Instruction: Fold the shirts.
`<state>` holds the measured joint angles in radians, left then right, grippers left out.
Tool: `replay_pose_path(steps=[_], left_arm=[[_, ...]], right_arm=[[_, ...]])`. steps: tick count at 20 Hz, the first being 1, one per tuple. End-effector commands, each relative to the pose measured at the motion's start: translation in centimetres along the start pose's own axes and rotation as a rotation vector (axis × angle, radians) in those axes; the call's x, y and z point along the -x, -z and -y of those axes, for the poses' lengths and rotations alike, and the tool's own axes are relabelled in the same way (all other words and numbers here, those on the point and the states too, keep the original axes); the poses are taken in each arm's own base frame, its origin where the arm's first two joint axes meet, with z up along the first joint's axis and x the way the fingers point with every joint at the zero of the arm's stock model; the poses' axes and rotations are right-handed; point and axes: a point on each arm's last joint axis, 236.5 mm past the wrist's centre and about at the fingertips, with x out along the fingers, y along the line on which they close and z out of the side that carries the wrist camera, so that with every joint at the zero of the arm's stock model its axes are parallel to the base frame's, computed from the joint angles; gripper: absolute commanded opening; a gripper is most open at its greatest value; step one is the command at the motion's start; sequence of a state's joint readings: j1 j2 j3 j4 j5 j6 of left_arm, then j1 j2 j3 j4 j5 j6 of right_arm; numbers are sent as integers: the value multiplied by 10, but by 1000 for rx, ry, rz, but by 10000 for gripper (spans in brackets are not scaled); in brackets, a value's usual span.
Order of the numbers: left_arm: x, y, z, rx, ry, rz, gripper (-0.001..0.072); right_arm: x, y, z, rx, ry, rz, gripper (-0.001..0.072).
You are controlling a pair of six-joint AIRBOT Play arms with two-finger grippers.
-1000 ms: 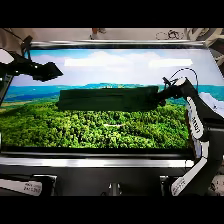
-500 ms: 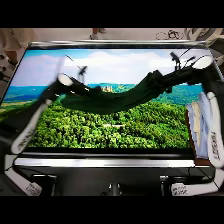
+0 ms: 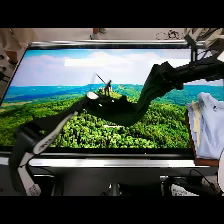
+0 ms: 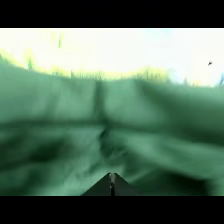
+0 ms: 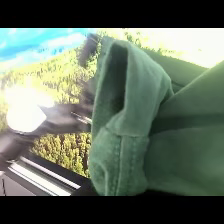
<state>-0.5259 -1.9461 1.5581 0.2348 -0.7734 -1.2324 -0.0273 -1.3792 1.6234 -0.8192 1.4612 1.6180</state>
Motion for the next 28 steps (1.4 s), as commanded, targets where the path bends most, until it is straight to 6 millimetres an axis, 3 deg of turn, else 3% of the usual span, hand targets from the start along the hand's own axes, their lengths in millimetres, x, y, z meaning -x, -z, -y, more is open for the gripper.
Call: replay_pose_path(steps=[1, 4, 6, 8, 9, 10, 11, 13, 14, 16, 18, 19, 20, 23, 25, 28], left_arm=[[109, -74, -7, -180, -223, 162, 22], [271, -133, 21, -308, -386, 399, 24], [362, -141, 59, -355, -410, 557, 25], [425, -130, 99, -409, -420, 675, 25], [444, -120, 117, -436, -420, 716, 25], [458, -109, 135, -465, -418, 743, 26], [466, -99, 148, -492, -415, 754, 26], [472, -81, 163, -527, -426, 750, 26], [473, -75, 163, -536, -442, 738, 26], [476, -72, 151, -542, -502, 712, 26], [476, -74, 136, -532, -550, 688, 26], [473, -75, 131, -523, -555, 672, 27], [469, -76, 125, -512, -557, 654, 26], [459, -75, 112, -489, -559, 622, 26], [452, -72, 104, -476, -558, 597, 27], [449, -70, 102, -472, -557, 586, 27]], right_arm=[[-54, -2, -7, 9, -4, -39, 22], [-142, 13, -18, -12, -45, -133, 22], [-201, 36, -32, -48, -109, -210, 23], [-243, 50, -42, -98, -158, -235, 29], [-259, 51, -44, -119, -166, -220, 148], [-269, 49, -46, -147, -175, -205, 460], [-270, 48, -48, -160, -187, -202, 701], [-253, 53, -40, -129, -159, -242, 674], [-236, 53, -25, -94, -100, -260, 674], [-184, 46, 32, -31, 115, -280, 672], [-119, 45, 114, -19, 407, -326, 671], [-93, 54, 153, -55, 528, -375, 668], [-84, 71, 176, -128, 552, -427, 664], [-136, 106, 176, -274, 344, -428, 667], [-172, 109, 170, -313, 262, -368, 666], [-205, 103, 156, -317, 189, -321, 663]])
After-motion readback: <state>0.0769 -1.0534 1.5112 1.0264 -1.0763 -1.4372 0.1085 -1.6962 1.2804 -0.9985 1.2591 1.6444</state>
